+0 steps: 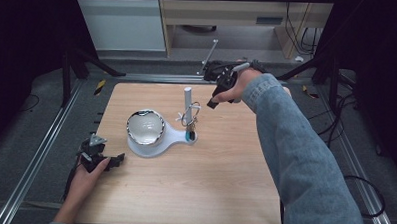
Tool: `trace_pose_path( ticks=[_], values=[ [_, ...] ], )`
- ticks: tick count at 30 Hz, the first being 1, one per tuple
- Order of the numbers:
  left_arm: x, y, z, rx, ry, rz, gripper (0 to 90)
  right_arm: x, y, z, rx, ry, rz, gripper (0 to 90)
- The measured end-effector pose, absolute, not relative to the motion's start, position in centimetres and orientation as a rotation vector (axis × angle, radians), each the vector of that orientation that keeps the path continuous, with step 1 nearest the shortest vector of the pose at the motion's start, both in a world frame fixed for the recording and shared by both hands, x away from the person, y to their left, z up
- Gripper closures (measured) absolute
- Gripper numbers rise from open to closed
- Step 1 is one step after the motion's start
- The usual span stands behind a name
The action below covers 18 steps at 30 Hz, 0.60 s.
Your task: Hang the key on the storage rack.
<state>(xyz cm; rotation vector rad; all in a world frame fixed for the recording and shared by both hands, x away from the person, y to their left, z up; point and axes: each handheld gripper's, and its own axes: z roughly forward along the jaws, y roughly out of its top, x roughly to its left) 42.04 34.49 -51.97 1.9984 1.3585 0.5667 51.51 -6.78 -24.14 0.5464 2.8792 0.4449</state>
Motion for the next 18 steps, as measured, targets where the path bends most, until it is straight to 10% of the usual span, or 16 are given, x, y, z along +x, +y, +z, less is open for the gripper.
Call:
trace_pose_path(
  ticks=[18],
  values=[
    [42.0,34.5,-52.0,1.998,1.359,0.567,0.0,52.3,-11.2,-28.3,0.712,2.708,0.592,18.1]
  ],
)
